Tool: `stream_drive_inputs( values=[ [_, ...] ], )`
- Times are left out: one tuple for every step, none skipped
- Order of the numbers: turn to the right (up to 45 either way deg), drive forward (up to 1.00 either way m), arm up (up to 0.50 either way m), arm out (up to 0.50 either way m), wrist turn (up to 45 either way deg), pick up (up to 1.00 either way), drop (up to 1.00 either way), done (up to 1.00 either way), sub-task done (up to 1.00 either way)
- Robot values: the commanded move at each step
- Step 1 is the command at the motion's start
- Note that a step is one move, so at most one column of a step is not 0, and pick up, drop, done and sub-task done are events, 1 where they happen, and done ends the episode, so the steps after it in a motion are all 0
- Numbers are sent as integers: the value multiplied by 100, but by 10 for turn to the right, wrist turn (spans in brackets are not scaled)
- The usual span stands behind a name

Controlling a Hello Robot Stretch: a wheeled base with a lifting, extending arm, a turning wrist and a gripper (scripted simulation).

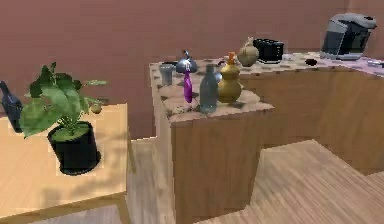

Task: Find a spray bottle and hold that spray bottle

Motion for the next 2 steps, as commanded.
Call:
stream_drive_inputs(
  values=[
    [-390, 0, 0, 0, 0, 0, 0, 0, 0],
    [0, 45, 0, 0, 0, 0, 0, 0, 0]
  ],
)
